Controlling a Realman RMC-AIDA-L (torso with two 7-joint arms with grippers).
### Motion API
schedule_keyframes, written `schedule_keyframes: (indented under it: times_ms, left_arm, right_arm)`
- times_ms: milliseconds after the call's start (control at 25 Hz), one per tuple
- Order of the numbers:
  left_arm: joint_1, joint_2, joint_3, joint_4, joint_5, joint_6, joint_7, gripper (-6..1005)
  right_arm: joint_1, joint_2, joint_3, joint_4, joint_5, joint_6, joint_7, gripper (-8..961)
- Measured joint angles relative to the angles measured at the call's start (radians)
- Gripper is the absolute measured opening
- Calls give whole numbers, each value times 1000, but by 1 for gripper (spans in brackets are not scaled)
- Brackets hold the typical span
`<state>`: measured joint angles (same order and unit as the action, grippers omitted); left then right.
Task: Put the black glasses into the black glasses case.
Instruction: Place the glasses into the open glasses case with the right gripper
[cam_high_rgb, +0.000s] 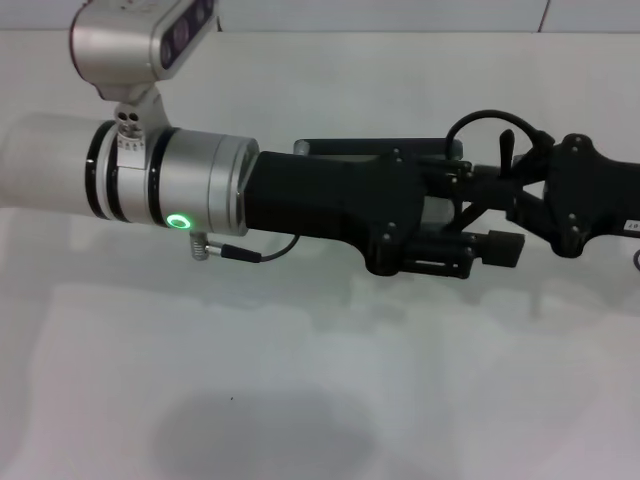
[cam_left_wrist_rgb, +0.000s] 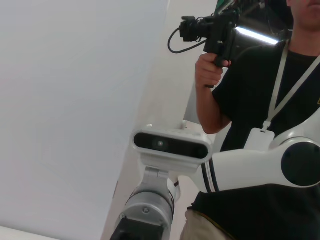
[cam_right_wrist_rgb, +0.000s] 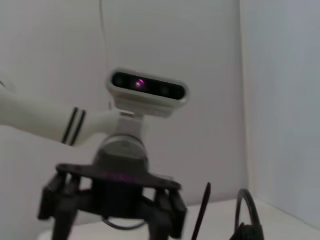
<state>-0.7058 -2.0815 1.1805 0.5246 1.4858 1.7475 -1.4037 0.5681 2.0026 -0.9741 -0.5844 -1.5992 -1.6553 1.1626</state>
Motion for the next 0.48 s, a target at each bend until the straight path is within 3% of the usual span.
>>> schedule_keyframes:
  times_ms: [240, 480]
  left_arm:
    - [51, 15, -110, -8, 12, -7, 4, 602]
    - [139, 37, -247, -11, 16, -72, 2, 602]
  right_arm:
    - [-37, 9, -16, -125, -6, 76, 4, 35]
    - [-60, 17, -99, -462, -151, 125, 246, 35]
